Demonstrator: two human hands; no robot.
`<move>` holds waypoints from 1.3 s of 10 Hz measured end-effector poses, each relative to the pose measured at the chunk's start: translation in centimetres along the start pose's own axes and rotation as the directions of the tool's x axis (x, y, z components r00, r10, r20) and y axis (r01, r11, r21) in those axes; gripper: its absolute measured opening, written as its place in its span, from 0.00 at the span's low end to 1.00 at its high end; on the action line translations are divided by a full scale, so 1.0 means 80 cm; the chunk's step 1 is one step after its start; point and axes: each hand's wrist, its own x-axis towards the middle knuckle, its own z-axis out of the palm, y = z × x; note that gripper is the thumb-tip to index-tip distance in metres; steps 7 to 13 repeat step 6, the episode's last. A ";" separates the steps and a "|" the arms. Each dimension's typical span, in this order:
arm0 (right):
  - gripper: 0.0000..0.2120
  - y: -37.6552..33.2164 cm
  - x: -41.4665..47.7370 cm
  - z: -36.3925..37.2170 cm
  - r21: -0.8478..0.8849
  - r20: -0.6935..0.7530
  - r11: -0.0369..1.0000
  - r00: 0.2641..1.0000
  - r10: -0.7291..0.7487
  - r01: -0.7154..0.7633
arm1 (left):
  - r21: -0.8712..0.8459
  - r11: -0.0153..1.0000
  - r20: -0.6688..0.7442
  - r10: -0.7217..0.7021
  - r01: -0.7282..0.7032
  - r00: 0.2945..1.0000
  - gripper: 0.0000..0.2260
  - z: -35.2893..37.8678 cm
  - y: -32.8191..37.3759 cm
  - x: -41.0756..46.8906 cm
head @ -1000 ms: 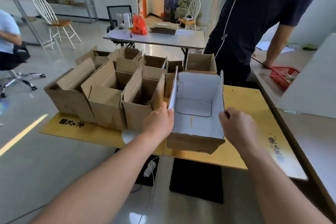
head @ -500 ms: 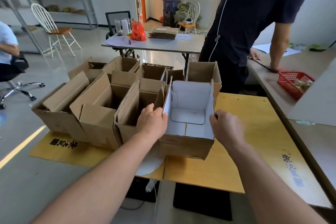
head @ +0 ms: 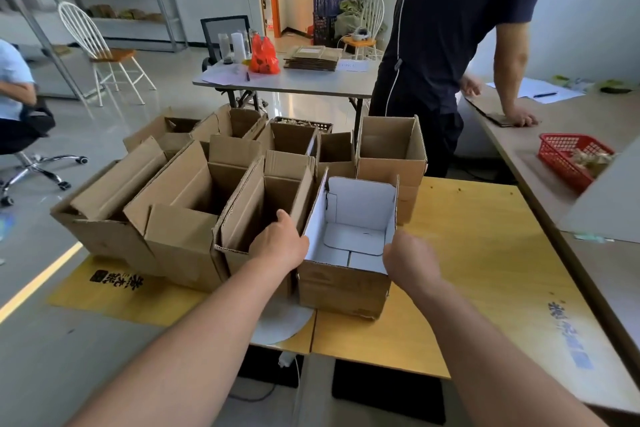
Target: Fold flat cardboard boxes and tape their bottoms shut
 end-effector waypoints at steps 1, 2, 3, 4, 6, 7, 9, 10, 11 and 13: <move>0.06 -0.004 0.005 0.003 0.034 0.004 0.999 1.000 -0.001 0.001 | 0.031 0.998 -0.018 0.063 -0.062 0.998 0.07 0.003 -0.004 -0.003; 0.05 -0.010 0.005 0.002 0.019 0.029 1.000 1.000 -0.005 0.004 | 0.039 0.997 -0.047 0.072 -0.070 0.996 0.07 0.001 -0.004 -0.006; 0.03 -0.013 0.003 0.000 -0.022 0.065 1.000 0.998 0.010 -0.008 | 0.013 0.996 -0.038 0.084 -0.084 0.996 0.04 -0.002 -0.006 -0.008; 0.08 -0.015 -0.002 -0.005 -0.061 0.085 0.998 0.996 0.022 -0.016 | -0.024 0.990 0.010 0.137 -0.137 0.990 0.14 -0.005 -0.011 -0.015; 0.16 -0.013 -0.035 -0.011 -0.087 -0.081 0.996 0.996 -0.038 0.031 | 0.017 0.958 -0.264 0.280 -0.286 0.923 0.25 0.000 -0.015 -0.035; 0.16 -0.013 -0.035 -0.011 -0.087 -0.081 0.996 0.996 -0.038 0.031 | 0.017 0.958 -0.264 0.280 -0.286 0.923 0.25 0.000 -0.015 -0.035; 0.16 -0.013 -0.035 -0.011 -0.087 -0.081 0.996 0.996 -0.038 0.031 | 0.017 0.958 -0.264 0.280 -0.286 0.923 0.25 0.000 -0.015 -0.035; 0.16 -0.013 -0.035 -0.011 -0.087 -0.081 0.996 0.996 -0.038 0.031 | 0.017 0.958 -0.264 0.280 -0.286 0.923 0.25 0.000 -0.015 -0.035; 0.16 -0.013 -0.035 -0.011 -0.087 -0.081 0.996 0.996 -0.038 0.031 | 0.017 0.958 -0.264 0.280 -0.286 0.923 0.25 0.000 -0.015 -0.035; 0.16 -0.013 -0.035 -0.011 -0.087 -0.081 0.996 0.996 -0.038 0.031 | 0.017 0.958 -0.264 0.280 -0.286 0.923 0.25 0.000 -0.015 -0.035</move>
